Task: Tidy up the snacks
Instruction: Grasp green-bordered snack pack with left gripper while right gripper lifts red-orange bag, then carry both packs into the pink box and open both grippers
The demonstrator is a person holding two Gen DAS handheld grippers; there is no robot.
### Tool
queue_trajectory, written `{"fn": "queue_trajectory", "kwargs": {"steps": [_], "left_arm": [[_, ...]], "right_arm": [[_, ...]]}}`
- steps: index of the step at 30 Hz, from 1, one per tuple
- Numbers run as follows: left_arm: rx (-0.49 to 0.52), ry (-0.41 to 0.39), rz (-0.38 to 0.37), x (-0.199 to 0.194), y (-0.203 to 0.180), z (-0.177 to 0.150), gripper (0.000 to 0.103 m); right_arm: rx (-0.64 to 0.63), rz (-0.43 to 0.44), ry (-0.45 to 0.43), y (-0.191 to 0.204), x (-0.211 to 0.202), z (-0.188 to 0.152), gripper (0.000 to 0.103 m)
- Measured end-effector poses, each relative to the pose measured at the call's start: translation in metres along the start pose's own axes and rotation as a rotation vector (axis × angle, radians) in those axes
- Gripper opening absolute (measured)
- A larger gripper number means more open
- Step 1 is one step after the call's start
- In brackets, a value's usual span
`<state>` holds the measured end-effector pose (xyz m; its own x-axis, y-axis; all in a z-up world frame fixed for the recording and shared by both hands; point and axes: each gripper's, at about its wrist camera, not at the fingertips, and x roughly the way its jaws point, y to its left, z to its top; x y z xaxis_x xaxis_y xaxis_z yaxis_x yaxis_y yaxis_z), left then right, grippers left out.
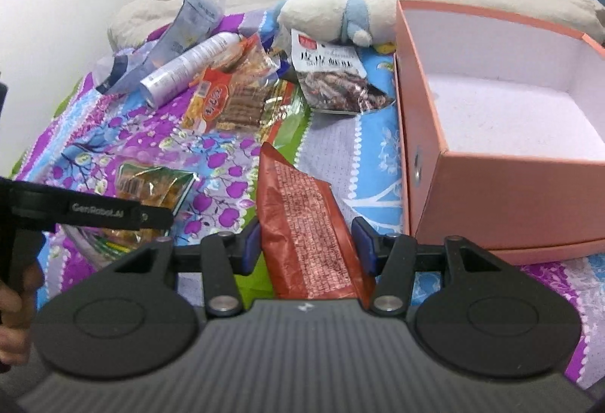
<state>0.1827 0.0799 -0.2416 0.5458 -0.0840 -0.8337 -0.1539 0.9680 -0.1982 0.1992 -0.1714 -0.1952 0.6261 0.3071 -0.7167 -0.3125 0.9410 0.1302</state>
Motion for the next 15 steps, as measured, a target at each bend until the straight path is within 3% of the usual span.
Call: {"fn": "queue_trajectory", "kwargs": {"steps": [15], "left_arm": [[0.023,-0.125,-0.100,-0.080,-0.042,0.035,0.062]], "right_arm": [[0.013,0.012,-0.140,-0.001,-0.061,0.043,0.054]]}}
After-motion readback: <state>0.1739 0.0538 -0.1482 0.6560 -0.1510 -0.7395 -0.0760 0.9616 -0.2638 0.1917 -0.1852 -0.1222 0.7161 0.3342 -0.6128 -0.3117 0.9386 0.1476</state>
